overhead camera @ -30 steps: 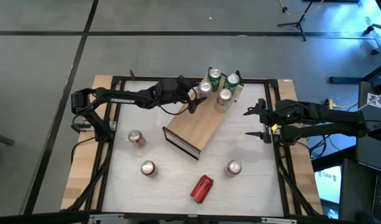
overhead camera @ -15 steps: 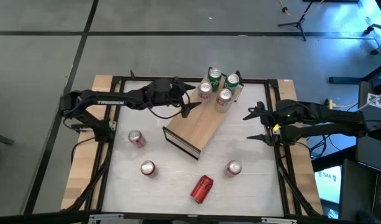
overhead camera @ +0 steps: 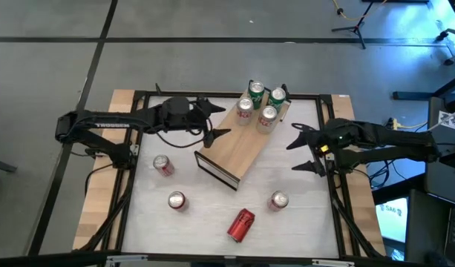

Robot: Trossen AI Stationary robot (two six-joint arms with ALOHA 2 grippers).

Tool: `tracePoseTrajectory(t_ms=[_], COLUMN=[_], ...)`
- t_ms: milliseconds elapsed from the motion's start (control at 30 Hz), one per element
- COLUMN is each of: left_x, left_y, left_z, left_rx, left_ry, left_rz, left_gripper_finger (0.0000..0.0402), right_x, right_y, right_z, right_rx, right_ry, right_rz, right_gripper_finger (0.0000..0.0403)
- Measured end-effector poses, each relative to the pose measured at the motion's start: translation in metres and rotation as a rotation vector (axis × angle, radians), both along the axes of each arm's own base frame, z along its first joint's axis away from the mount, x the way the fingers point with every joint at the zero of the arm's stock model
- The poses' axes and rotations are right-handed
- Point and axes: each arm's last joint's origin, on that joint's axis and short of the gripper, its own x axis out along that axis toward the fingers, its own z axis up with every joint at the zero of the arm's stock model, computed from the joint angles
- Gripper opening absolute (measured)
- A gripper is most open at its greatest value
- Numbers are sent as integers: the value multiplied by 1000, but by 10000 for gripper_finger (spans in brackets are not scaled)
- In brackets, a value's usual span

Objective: Place canned beverage on shelf
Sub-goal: Put the right red-white soda can on the shelf

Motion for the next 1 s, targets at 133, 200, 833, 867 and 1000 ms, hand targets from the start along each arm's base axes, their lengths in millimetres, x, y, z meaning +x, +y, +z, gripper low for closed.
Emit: tracePoseTrajectory(t_ms=[133, 200, 833, 867, 1000], left_x=[-6, -7, -10, -10, -10], left_y=[-14, -21, -45, -45, -45], left_z=[1, -3, -26, -26, -26], left_rx=[28, 37, 79, 78, 78], left_ry=[32, 46, 111, 111, 111], left_rz=[-34, -27, -11, -12, -13], left_gripper_finger=[384, 384, 384, 384, 384], right_x=[9, 13, 44, 44, 48], right_y=[1, 3, 83, 87, 100], right_z=[-4, -6, -23, -25, -20], right_rx=[46, 56, 0, -5, -19], right_ry=[44, 58, 83, 90, 94], right_rz=[-14, 0, 80, 71, 74], right_gripper_finger=[397, 397, 397, 397, 397])
